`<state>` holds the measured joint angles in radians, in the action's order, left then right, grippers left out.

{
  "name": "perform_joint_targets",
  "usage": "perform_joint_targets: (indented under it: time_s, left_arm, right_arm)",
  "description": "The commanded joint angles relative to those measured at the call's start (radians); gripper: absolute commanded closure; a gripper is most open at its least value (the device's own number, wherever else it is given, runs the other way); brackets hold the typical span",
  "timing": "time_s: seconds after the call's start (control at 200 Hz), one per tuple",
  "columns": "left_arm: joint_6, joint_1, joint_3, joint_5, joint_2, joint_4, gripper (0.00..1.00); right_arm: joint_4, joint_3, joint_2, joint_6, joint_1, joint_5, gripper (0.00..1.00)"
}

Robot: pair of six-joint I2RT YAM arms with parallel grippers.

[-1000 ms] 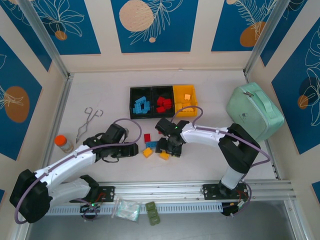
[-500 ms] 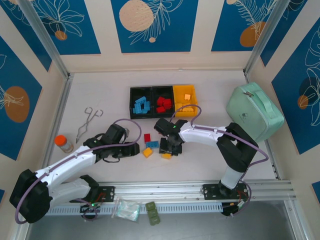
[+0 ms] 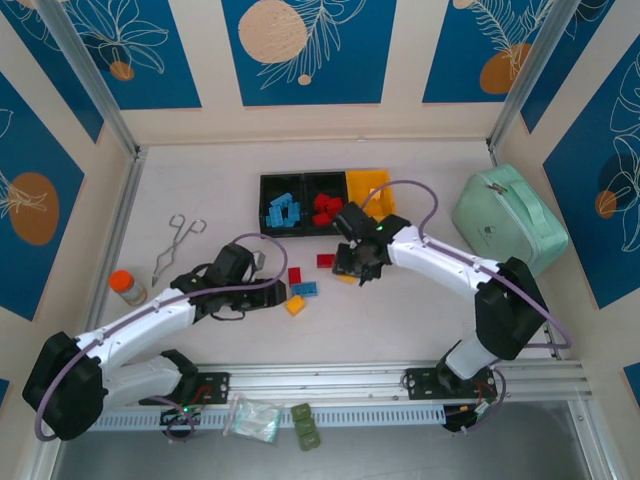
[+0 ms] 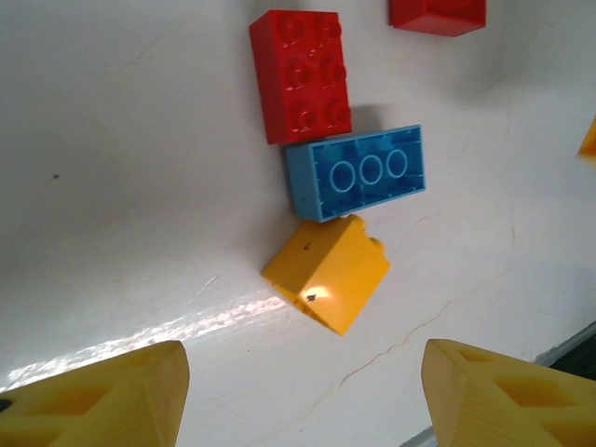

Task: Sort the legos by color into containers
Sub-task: Pick up the lego from the bottom-center of the table, then place the lego in the container.

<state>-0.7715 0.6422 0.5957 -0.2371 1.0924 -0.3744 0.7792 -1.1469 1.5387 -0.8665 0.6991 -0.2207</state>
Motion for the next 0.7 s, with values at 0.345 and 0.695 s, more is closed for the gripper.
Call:
perform_joint_targets:
  time_s: [0.345, 0.695]
  left_arm:
    - [-0.015, 0.051, 0.149, -0.056, 0.163, 0.109, 0.33]
    - [-0.02, 0.065, 0.174, -0.053, 0.207, 0.11, 0.34]
  right_arm:
    - [-0.026, -0.228, 0.106, 0.192, -0.299, 0.018, 0.66]
    - [-0.01, -0.512, 0.406, 0.21, -0.379, 0.052, 0.66]
